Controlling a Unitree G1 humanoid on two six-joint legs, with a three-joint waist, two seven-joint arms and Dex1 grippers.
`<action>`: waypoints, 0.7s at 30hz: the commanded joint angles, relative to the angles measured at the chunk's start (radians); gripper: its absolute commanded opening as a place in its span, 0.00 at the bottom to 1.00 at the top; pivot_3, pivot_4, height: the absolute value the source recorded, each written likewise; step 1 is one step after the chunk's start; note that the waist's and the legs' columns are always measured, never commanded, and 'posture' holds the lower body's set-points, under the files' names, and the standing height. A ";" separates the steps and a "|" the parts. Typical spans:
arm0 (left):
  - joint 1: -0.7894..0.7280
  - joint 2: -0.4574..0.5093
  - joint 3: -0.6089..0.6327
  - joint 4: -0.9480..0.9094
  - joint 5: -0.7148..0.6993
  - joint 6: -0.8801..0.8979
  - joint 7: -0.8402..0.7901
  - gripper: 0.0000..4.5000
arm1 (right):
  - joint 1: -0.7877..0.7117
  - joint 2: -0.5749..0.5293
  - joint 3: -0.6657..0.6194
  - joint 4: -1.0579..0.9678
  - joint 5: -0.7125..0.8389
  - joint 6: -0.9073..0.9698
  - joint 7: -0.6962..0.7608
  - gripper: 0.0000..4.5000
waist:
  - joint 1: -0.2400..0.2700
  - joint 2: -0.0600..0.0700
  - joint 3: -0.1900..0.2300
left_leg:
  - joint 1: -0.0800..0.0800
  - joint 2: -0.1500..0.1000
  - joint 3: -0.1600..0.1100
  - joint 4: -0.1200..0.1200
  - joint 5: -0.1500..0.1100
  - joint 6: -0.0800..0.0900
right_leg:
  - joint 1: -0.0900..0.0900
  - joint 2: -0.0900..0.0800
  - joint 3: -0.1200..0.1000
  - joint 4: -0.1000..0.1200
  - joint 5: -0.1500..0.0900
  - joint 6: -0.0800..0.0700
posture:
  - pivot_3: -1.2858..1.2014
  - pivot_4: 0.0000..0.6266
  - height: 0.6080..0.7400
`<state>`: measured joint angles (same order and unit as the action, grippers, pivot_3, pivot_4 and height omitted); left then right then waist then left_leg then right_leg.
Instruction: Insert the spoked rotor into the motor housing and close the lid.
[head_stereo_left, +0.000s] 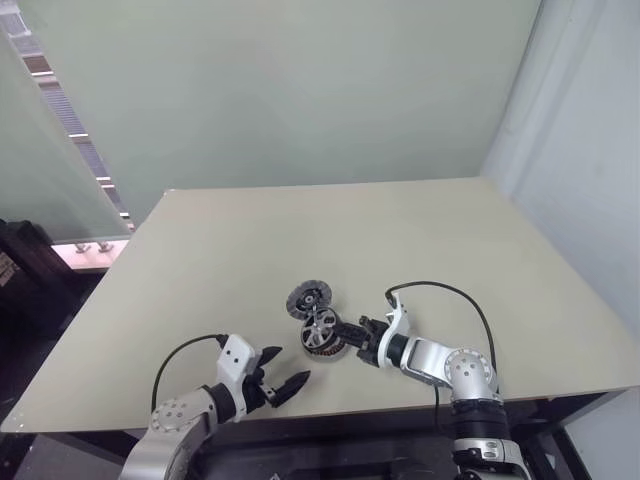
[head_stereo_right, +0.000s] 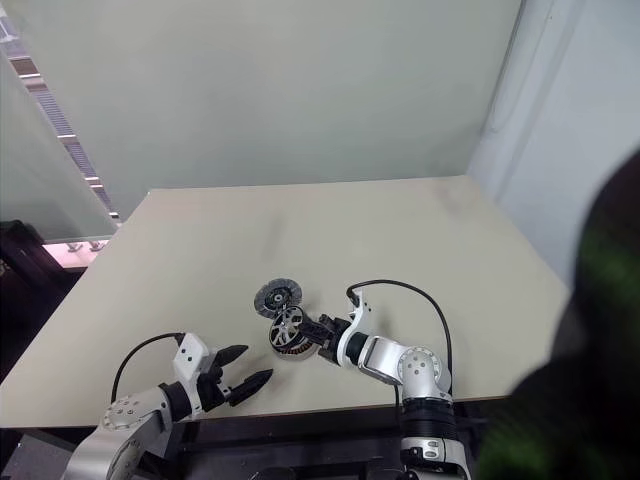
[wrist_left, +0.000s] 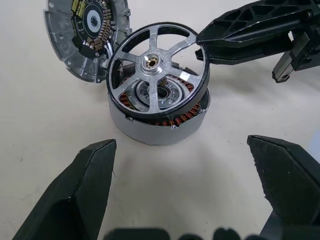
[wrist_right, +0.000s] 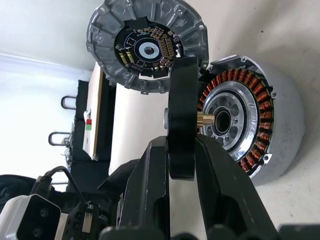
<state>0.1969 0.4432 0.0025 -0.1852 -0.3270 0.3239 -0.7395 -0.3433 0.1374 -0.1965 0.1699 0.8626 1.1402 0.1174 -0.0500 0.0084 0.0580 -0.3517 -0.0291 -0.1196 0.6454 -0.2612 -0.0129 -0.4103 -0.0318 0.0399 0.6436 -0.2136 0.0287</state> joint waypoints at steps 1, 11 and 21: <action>-0.013 0.008 -0.005 -0.018 0.003 -0.014 -0.003 1.00 | 0.025 0.017 0.013 -0.018 -0.022 -0.013 -0.010 0.08 | 0.000 0.000 0.000 | 0.000 0.000 0.000 0.000 0.000 0.000 | 0.000 0.000 0.000 0.000 0.000 0.000 | 0.52 0.00 1.00; -0.021 0.010 -0.011 -0.015 0.003 -0.014 -0.002 1.00 | 0.005 0.006 0.009 -0.059 -0.033 -0.059 0.014 0.69 | -0.001 0.000 0.000 | 0.000 0.000 0.000 0.000 0.000 0.000 | -0.001 0.000 0.000 0.000 0.000 0.000 | 0.52 0.00 1.00; -0.024 0.012 -0.012 -0.012 0.002 -0.013 -0.002 1.00 | 0.001 -0.088 0.116 -0.237 -0.128 -0.216 0.123 0.84 | -0.001 0.000 0.000 | -0.001 0.000 0.000 -0.001 0.000 0.000 | -0.001 0.000 0.000 -0.001 0.000 0.000 | 0.52 0.00 1.00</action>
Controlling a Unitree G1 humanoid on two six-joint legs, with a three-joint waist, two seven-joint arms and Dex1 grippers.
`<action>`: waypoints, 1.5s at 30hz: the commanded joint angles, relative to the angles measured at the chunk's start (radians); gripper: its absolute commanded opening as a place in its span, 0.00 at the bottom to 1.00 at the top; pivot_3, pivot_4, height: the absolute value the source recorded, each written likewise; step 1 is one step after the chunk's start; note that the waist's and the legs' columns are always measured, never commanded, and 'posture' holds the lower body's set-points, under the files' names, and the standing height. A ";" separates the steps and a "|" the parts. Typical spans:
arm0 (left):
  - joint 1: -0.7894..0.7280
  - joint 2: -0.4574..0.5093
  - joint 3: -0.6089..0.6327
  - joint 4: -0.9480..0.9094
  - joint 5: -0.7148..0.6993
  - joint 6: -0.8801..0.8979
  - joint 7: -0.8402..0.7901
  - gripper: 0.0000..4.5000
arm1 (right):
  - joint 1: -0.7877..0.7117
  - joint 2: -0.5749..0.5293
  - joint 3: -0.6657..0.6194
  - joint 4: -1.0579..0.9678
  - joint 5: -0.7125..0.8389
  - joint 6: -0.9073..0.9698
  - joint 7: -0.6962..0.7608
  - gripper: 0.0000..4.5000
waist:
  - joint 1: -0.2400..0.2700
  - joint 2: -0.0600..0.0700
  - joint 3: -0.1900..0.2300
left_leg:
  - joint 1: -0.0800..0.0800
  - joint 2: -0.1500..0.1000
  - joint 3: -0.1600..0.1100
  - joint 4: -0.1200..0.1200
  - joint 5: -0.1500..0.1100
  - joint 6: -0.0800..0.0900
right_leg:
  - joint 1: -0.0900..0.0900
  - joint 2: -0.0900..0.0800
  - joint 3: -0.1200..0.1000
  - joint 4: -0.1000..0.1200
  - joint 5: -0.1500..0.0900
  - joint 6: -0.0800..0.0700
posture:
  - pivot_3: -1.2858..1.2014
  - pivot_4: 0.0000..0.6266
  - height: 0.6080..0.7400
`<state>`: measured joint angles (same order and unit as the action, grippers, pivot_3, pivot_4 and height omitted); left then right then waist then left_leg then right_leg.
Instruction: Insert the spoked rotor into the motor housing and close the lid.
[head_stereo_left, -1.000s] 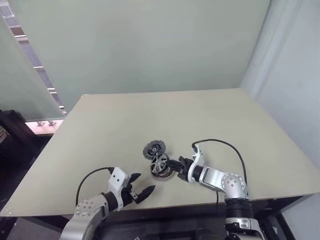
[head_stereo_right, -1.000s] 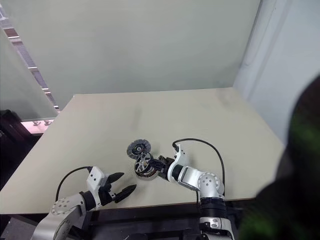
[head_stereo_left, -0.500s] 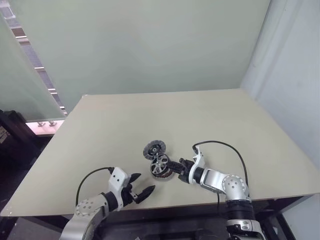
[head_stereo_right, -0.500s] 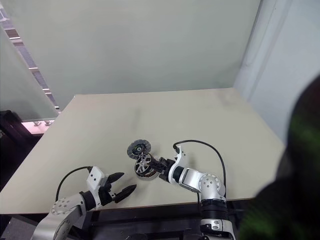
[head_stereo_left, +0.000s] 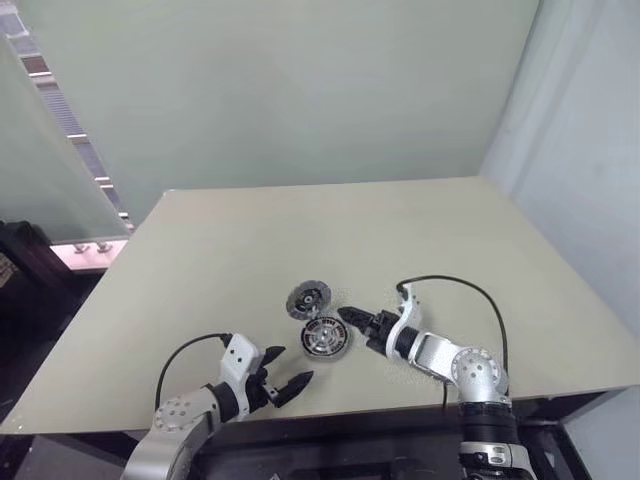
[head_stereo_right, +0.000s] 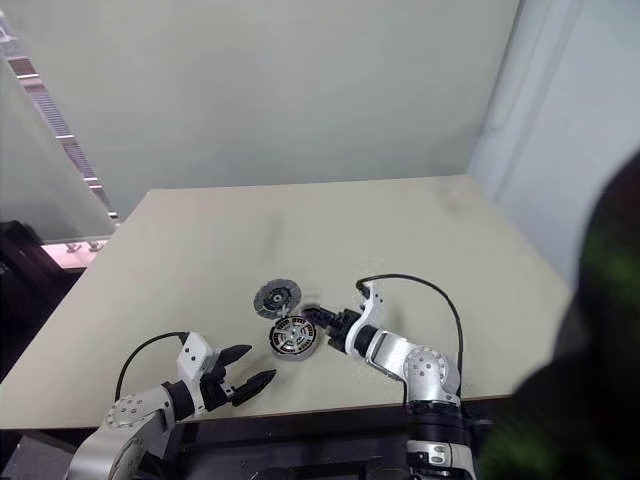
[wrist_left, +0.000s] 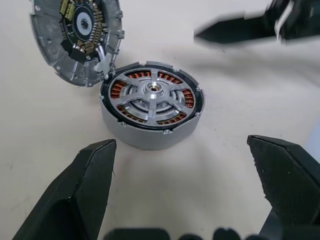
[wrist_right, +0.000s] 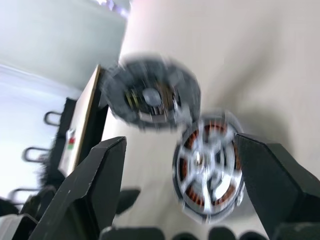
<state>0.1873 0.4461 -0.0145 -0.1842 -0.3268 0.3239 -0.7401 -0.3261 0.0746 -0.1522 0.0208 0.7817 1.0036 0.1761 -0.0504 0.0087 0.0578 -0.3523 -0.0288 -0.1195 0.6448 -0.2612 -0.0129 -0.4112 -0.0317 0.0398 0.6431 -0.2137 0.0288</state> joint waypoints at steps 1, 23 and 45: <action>-0.014 0.010 0.006 -0.013 0.001 -0.013 -0.001 1.00 | -0.013 -0.035 0.105 -0.100 -0.082 -0.117 0.078 0.80 | 0.000 0.000 0.000 | 0.000 0.000 0.000 0.000 0.000 0.000 | 0.000 0.000 0.000 0.000 0.000 0.000 | 0.52 0.00 1.00; 0.012 0.024 0.042 -0.037 -0.014 -0.010 0.021 1.00 | -0.037 -0.032 0.465 0.308 -0.560 -0.557 0.227 0.01 | 0.000 -0.001 -0.001 | 0.006 0.001 0.001 -0.001 0.000 0.000 | 0.004 0.000 0.000 0.000 -0.001 -0.002 | 0.52 0.00 1.00; -0.023 0.017 0.025 0.011 -0.005 -0.023 0.005 1.00 | -0.372 -0.432 0.835 -0.119 -0.712 -0.212 0.629 0.99 | 0.000 -0.002 0.000 | 0.003 0.001 0.000 -0.001 0.000 0.000 | 0.002 0.000 -0.001 0.000 0.000 0.000 | 0.52 0.00 1.00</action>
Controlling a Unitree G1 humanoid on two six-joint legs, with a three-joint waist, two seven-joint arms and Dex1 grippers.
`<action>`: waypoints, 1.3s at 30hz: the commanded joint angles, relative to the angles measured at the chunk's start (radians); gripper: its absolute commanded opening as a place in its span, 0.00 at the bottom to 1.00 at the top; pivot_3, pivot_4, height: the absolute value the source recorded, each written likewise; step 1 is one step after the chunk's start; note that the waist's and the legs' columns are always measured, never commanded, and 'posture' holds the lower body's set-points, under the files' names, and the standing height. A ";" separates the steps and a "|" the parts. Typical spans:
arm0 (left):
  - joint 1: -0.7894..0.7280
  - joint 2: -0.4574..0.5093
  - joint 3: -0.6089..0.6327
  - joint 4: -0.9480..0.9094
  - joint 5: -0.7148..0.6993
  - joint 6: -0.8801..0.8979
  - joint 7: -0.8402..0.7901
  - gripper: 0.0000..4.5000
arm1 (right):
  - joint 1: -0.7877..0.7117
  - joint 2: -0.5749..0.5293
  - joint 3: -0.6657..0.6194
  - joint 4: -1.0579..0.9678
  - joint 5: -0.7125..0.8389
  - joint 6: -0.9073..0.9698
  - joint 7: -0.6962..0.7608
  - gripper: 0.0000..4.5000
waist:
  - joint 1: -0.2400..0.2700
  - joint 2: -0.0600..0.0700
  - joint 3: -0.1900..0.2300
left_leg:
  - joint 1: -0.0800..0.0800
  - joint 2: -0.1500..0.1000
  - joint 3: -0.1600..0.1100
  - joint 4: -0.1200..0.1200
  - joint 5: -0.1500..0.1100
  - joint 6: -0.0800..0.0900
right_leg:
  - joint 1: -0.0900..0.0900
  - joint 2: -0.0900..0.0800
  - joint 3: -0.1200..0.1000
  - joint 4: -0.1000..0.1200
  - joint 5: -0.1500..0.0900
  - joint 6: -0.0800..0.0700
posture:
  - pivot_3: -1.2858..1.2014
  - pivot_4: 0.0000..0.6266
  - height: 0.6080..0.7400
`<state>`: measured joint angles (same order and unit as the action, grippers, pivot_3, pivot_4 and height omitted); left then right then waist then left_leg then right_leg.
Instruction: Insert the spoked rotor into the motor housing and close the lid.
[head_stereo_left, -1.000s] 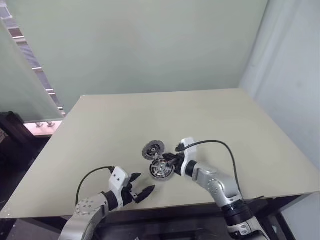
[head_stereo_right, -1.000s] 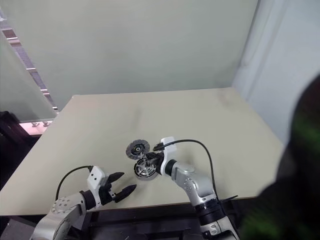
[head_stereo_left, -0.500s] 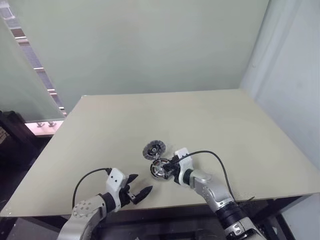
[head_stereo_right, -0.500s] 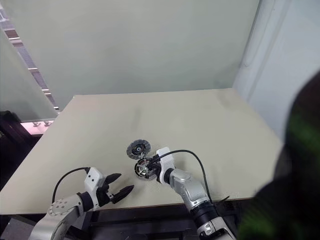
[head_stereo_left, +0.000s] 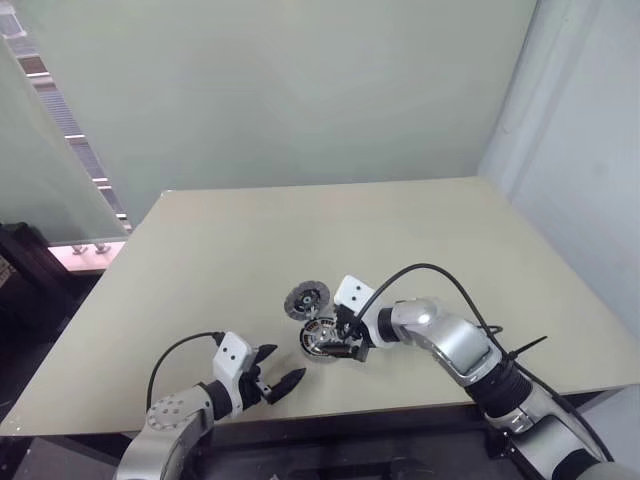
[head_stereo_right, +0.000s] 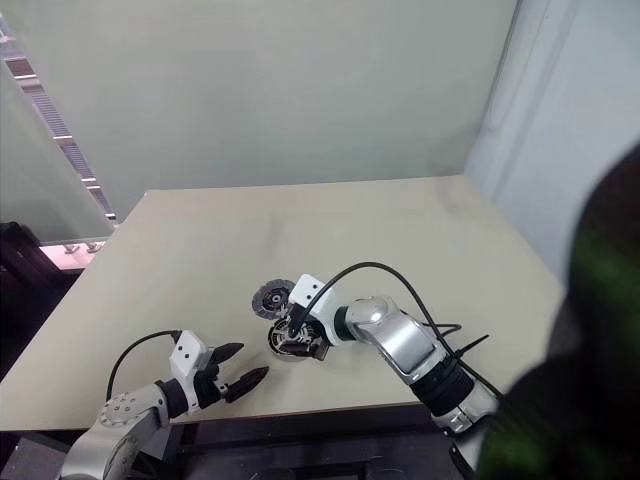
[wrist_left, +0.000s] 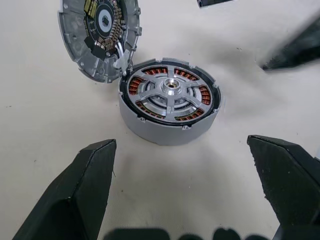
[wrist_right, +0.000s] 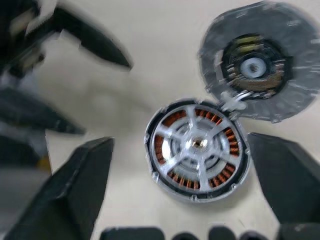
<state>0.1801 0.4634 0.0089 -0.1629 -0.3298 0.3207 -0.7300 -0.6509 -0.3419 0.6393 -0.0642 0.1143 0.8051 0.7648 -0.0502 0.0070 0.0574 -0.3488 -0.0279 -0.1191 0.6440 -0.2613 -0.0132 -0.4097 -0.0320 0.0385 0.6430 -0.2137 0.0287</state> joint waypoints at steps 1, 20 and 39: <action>-0.014 0.000 0.002 -0.009 -0.001 -0.021 -0.005 1.00 | -0.063 -0.027 0.069 -0.032 -0.064 -0.018 0.053 0.99 | 0.000 0.000 0.000 | 0.000 0.000 0.000 0.000 0.000 0.000 | 0.000 0.000 0.000 0.000 0.000 0.000 | 0.52 0.00 1.00; 0.013 0.012 -0.020 -0.021 0.014 -0.018 -0.006 1.00 | -0.166 -0.006 0.336 0.128 -0.362 -0.170 0.224 0.99 | 0.000 0.000 0.000 | 0.000 0.000 -0.001 0.000 0.000 0.000 | 0.000 0.000 -0.001 0.001 0.000 0.000 | 0.52 0.00 1.00; 0.013 0.001 -0.027 -0.020 0.020 -0.027 -0.005 1.00 | -0.131 0.073 0.300 0.300 -0.496 -0.239 0.218 0.47 | 0.000 0.000 0.000 | 0.002 0.000 -0.001 0.000 0.000 0.000 | 0.001 0.000 -0.001 0.001 0.000 0.000 | 0.52 0.00 1.00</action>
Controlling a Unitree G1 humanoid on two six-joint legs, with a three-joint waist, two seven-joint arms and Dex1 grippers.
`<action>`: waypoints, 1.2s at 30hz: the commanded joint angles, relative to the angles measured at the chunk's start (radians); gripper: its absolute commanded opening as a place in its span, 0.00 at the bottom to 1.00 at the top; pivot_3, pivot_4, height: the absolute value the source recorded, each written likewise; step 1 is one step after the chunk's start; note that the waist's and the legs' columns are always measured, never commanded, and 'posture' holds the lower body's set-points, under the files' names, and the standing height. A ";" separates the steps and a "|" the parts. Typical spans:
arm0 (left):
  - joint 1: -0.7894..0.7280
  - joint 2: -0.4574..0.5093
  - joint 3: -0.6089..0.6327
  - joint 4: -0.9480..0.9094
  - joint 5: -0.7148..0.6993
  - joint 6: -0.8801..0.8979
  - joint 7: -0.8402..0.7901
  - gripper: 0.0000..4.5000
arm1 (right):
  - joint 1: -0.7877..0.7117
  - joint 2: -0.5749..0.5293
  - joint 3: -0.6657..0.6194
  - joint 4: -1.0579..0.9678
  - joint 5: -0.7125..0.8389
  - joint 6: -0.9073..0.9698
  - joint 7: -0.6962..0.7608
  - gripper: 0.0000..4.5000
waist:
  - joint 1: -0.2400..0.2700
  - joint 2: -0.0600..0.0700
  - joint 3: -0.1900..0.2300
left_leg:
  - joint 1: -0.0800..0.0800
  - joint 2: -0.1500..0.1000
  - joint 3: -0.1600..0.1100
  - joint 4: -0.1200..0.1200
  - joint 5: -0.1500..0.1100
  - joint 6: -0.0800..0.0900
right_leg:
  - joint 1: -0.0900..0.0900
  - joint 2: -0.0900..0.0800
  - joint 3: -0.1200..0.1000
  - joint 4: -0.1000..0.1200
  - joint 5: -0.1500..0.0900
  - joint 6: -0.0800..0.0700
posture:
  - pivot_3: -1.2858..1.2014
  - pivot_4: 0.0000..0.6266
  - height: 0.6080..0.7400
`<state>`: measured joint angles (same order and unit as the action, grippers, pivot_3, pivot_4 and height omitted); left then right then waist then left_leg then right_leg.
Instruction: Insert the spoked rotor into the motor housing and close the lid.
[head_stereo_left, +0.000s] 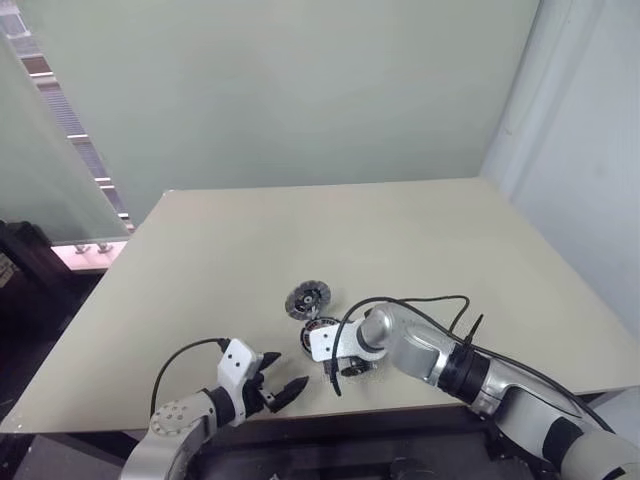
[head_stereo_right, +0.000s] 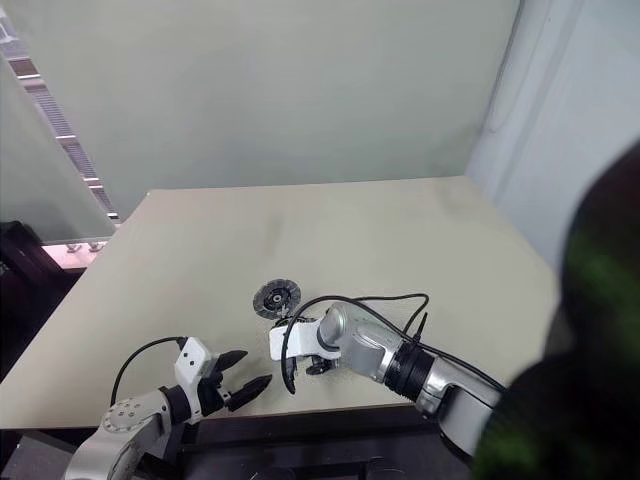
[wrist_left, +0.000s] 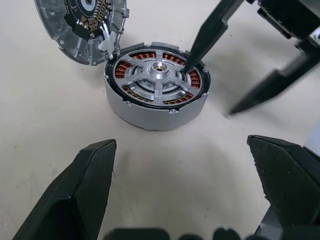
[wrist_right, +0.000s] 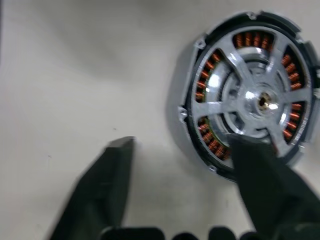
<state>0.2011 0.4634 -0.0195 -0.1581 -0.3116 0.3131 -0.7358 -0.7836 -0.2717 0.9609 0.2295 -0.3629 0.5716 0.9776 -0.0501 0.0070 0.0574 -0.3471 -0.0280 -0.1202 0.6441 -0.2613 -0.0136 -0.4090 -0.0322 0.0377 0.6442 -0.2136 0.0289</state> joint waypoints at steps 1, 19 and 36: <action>-0.008 0.001 0.001 -0.025 0.002 -0.019 0.001 1.00 | 0.005 0.004 -0.026 0.004 -0.023 -0.004 0.005 0.39 | 0.000 0.000 0.000 | 0.000 0.000 0.000 0.000 0.000 0.000 | 0.000 0.000 0.000 0.000 0.000 0.000 | 0.52 0.00 1.00; -0.008 -0.006 -0.009 -0.020 0.004 -0.024 0.006 1.00 | 0.067 0.047 -0.141 -0.067 0.010 0.054 0.021 0.02 | 0.000 0.000 0.000 | 0.000 0.000 0.000 0.000 0.000 0.000 | 0.000 0.000 0.000 0.000 0.000 0.000 | 0.52 0.00 1.00; -0.020 -0.048 -0.022 0.035 0.016 -0.067 0.015 1.00 | 0.252 0.219 -0.345 -0.308 0.081 0.586 -0.214 0.02 | 0.001 0.000 0.000 | 0.000 0.000 -0.001 0.000 -0.001 -0.002 | -0.001 0.000 0.000 0.001 0.000 0.000 | 0.52 0.00 1.00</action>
<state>0.1965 0.4183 -0.0439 -0.1175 -0.3040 0.2719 -0.7227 -0.5317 -0.0682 0.6650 -0.0367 -0.3019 1.1095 0.8082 -0.0495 0.0065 0.0570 -0.3474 -0.0280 -0.1213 0.6448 -0.2627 -0.0160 -0.4093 -0.0324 0.0371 0.6454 -0.2135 0.0290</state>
